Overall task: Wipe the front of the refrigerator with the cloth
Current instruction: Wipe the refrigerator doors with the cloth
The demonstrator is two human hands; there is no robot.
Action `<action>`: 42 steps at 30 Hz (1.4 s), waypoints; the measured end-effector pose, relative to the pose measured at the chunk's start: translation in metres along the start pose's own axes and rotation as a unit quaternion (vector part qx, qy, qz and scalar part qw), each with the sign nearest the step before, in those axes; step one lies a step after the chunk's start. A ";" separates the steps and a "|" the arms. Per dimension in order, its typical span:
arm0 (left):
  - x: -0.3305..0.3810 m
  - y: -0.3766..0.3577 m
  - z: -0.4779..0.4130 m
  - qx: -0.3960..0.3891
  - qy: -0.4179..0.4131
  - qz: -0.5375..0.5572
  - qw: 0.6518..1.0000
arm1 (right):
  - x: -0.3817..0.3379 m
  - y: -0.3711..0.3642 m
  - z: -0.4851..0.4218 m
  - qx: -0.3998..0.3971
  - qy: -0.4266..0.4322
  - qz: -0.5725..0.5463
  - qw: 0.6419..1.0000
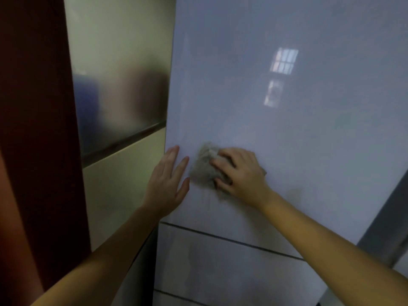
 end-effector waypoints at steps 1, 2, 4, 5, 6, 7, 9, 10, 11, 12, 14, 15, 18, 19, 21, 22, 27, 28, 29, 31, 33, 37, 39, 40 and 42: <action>0.000 -0.001 0.000 0.002 -0.001 0.000 1.000 | -0.007 -0.006 0.007 -0.017 0.020 -0.003 1.000; -0.001 -0.001 0.001 0.001 -0.002 -0.001 1.000 | -0.010 -0.009 0.017 -0.030 0.034 -0.004 0.999; -0.001 -0.001 0.001 0.003 -0.005 -0.004 1.000 | -0.008 -0.007 0.038 -0.044 0.046 -0.003 0.998; -0.001 -0.002 0.001 0.006 -0.009 -0.006 1.000 | -0.003 -0.002 0.049 -0.046 0.046 -0.001 0.998; -0.001 -0.002 0.001 0.009 -0.011 -0.008 1.000 | 0.004 0.005 0.057 -0.046 0.043 0.002 0.998; -0.001 -0.002 0.001 0.010 -0.012 -0.009 1.000 | 0.012 0.013 0.063 -0.043 0.039 0.006 0.998; -0.001 -0.003 0.001 0.010 -0.009 -0.007 1.000 | 0.027 0.028 0.063 -0.024 0.019 0.023 0.999; -0.001 -0.004 0.002 0.009 -0.007 -0.005 1.000 | 0.033 0.035 0.057 -0.008 -0.002 0.034 0.999; -0.001 -0.004 0.002 0.008 -0.005 -0.001 1.000 | 0.038 0.040 0.048 0.010 -0.030 0.044 0.999; -0.002 -0.005 0.002 0.007 -0.002 0.002 1.000 | 0.040 0.042 0.039 0.029 -0.062 0.049 0.996; -0.002 -0.005 0.002 0.005 0.000 0.002 1.000 | 0.036 0.040 0.023 0.059 -0.108 0.044 0.991; -0.002 -0.005 0.002 0.005 -0.002 0.001 1.000 | 0.031 0.035 0.018 0.065 -0.113 0.036 0.991; -0.004 -0.005 0.003 -0.004 -0.001 0.011 1.000 | 0.005 0.006 0.027 0.027 -0.060 0.012 0.998; -0.004 -0.005 0.003 -0.009 0.002 0.017 1.000 | -0.005 -0.004 0.038 0.005 -0.031 0.006 0.999; -0.005 -0.005 0.004 -0.016 0.006 0.028 0.999 | -0.019 -0.017 0.066 -0.042 0.012 -0.004 0.999; -0.005 -0.006 0.004 -0.016 0.007 0.032 0.999 | -0.022 -0.018 0.079 -0.059 0.021 -0.007 0.998; 0.000 -0.008 0.004 -0.003 0.016 0.045 0.999 | -0.002 0.014 0.104 -0.054 -0.035 0.017 0.998; 0.001 -0.009 0.005 -0.004 0.019 0.045 0.999 | 0.005 0.023 0.101 -0.039 -0.058 0.030 0.997; 0.003 -0.010 0.005 -0.006 0.021 0.045 0.999 | 0.013 0.032 0.097 -0.024 -0.084 0.043 0.995; 0.004 -0.012 0.005 -0.008 0.026 0.045 0.999 | 0.023 0.043 0.088 -0.006 -0.135 0.057 0.989; 0.005 -0.011 0.005 -0.009 0.032 0.043 0.998 | 0.021 0.042 0.084 -0.002 -0.159 0.056 0.986; 0.011 -0.006 0.004 -0.028 0.044 0.034 0.998 | 0.012 0.034 0.091 -0.015 -0.130 0.030 0.991; 0.016 -0.003 0.002 -0.031 0.049 0.026 0.998 | 0.016 0.038 0.095 -0.019 -0.104 0.025 0.994; 0.020 -0.002 0.001 -0.031 0.045 0.020 0.998 | 0.020 0.042 0.097 -0.024 -0.091 0.024 0.995; 0.031 -0.003 0.001 -0.032 0.029 0.006 0.999 | 0.033 0.052 0.100 -0.028 -0.073 0.025 0.997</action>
Point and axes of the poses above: each hand's wrist, its own z-axis away from the middle knuckle, its own y-axis out of the back of the hand, x = y × z, the point moved 2 cm from there along -z, towards the middle knuckle, and after that the axes turned 2 degrees about x, right-handed, at the moved point
